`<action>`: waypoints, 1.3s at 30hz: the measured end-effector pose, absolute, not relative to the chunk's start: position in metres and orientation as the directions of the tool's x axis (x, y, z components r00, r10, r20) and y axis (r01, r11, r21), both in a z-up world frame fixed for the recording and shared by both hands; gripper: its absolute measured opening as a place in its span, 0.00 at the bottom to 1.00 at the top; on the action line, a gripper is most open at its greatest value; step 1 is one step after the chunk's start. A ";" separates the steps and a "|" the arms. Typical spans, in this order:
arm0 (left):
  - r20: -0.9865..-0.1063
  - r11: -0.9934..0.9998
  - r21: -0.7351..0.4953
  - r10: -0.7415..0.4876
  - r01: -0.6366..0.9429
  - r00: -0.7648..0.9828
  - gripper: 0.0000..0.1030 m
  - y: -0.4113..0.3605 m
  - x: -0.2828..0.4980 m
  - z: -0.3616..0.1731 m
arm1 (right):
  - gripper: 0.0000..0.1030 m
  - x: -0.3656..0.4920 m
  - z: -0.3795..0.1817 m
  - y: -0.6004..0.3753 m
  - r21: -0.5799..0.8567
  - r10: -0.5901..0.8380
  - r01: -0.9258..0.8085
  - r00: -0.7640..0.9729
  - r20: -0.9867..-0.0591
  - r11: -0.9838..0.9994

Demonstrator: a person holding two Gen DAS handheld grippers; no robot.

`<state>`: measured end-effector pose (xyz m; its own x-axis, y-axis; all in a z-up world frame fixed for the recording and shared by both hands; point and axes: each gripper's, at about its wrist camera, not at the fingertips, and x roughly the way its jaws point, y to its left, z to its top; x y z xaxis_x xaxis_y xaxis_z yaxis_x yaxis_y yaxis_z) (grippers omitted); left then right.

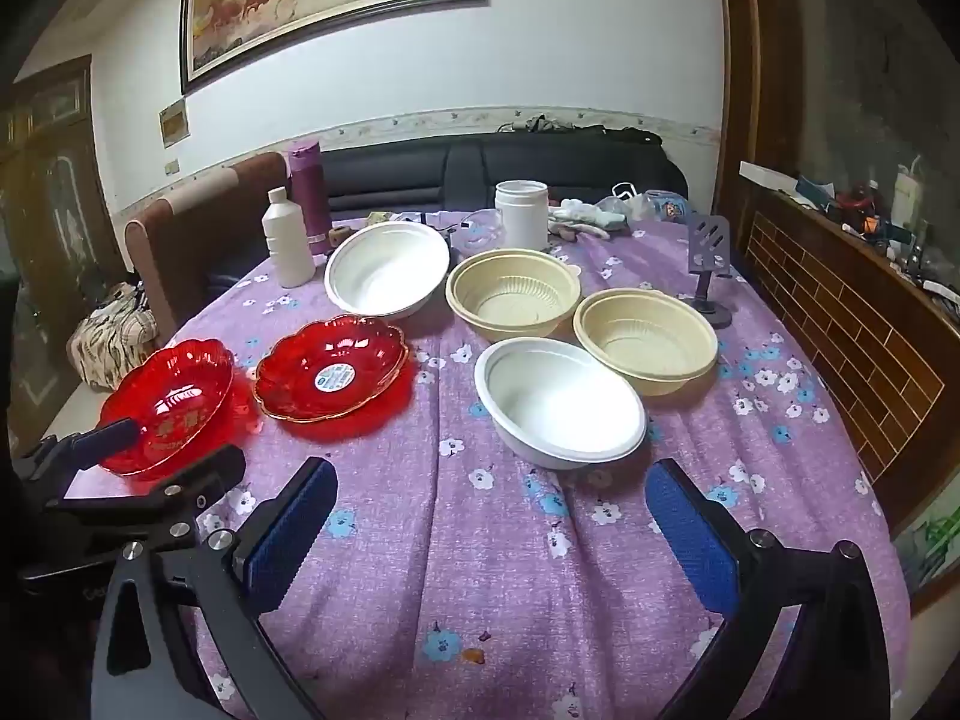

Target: Organize plates and bowls

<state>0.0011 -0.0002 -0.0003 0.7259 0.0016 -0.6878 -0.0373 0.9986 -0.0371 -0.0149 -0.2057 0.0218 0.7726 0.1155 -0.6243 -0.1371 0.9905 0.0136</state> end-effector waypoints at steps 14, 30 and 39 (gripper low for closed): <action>-0.682 0.998 -0.043 0.003 -0.043 0.731 1.00 0.007 -0.003 -0.002 | 1.00 -0.016 0.017 -0.203 0.018 0.134 -0.157 0.770 -0.624 0.987; -0.691 0.999 -0.041 -0.005 -0.032 0.723 1.00 0.005 -0.002 -0.004 | 1.00 -0.017 0.016 -0.198 0.008 0.125 -0.154 0.766 -0.631 0.988; -0.696 0.999 -0.037 -0.007 -0.026 0.718 1.00 0.002 -0.001 -0.007 | 1.00 -0.015 0.013 -0.201 0.016 0.122 -0.146 0.762 -0.636 0.989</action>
